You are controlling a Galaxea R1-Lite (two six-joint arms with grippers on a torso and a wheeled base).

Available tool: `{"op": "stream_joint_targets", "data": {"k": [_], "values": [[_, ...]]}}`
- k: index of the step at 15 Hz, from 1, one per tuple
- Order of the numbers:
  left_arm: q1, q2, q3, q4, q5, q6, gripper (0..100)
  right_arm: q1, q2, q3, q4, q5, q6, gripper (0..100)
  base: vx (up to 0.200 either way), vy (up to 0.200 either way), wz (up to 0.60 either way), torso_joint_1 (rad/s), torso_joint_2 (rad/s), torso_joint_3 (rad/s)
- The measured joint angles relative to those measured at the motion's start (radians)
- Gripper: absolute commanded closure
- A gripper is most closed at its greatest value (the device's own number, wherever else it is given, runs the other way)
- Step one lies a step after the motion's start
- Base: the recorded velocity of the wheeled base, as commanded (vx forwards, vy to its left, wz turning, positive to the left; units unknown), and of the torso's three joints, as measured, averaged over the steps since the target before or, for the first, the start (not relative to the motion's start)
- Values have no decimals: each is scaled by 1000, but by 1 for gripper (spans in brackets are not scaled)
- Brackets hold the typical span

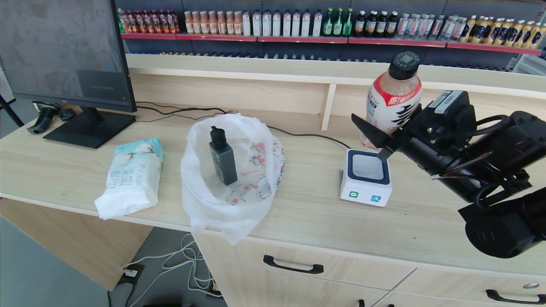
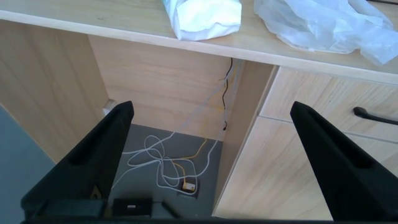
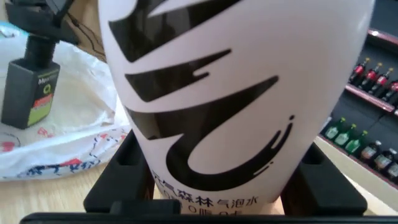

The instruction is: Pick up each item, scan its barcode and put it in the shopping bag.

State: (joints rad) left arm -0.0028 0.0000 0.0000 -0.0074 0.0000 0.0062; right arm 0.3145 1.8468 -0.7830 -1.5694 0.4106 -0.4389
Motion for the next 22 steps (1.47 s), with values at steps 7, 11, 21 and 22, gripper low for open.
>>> {"op": "stream_joint_targets", "data": {"k": [7,11,21,22], "values": [[1,0,0,0,0,1,0,83,-155,142,-1,-169,254,100,0,0,0,0,0,0],[3,0,0,2,1,-6,0,85,-227,333,2,-176,272,100,0,0,0,0,0,0],[1,0,0,2,1,-6,0,59,-234,270,-6,-175,290,100,-60,0,0,2,2,1],[1,0,0,2,1,-6,0,56,-234,266,-6,-175,290,100,0,200,0,12,2,7]]}}
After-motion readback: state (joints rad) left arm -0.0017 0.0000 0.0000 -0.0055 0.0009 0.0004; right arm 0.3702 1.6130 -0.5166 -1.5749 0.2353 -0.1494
